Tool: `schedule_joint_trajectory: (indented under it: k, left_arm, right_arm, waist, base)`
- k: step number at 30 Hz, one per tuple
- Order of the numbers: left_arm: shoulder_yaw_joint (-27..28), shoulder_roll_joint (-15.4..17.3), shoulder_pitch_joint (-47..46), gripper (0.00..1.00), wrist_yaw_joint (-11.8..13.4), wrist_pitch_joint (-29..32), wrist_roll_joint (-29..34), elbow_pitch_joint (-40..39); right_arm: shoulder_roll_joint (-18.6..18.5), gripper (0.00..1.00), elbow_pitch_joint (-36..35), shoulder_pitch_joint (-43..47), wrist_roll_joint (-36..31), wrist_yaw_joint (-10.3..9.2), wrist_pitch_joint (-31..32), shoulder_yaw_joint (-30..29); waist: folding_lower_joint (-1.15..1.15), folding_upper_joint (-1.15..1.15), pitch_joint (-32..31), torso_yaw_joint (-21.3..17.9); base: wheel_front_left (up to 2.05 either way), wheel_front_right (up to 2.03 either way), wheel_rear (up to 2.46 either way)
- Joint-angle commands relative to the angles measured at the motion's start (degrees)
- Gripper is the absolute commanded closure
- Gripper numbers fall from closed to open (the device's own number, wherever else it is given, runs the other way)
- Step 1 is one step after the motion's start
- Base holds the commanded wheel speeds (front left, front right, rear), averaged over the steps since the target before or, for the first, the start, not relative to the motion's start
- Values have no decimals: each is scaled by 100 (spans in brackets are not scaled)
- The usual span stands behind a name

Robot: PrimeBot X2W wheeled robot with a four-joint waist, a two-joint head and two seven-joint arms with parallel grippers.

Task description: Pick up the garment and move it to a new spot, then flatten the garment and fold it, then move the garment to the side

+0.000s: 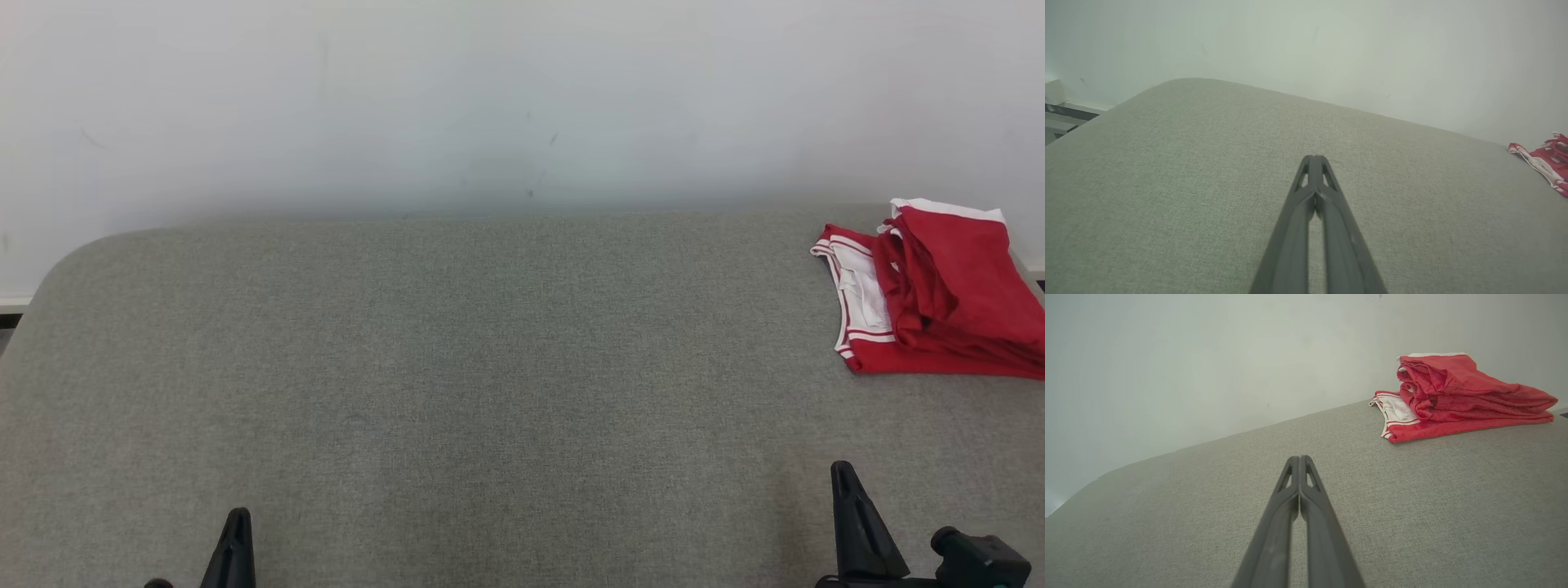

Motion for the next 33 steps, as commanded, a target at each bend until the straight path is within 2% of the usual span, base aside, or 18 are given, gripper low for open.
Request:
schedule_joint_trajectory:
  k: [1, 19, 33]
  left_arm:
    - [38, 18, -159, 100, -26, 35, -226, -68]
    - [103, -27, -390, 100, -92, 489, -2108, 36]
    - [158, -55, -539, 100, -138, 785, -3258, 120]
  right_arm:
    - [-2, 100, -79, -132, 207, -1, 40, -40]
    - [40, 100, -6, -340, 1994, -3, 515, -206]
    - [68, 100, 41, -461, 3089, -4, 806, -308]
  waist:
    - [0, 0, 1, -2]
    - [0, 0, 20, -30]
    - [0, 0, 34, -52]
  base:
    - [0, 0, 0]
    - [0, 0, 0]
    - [0, 0, 0]
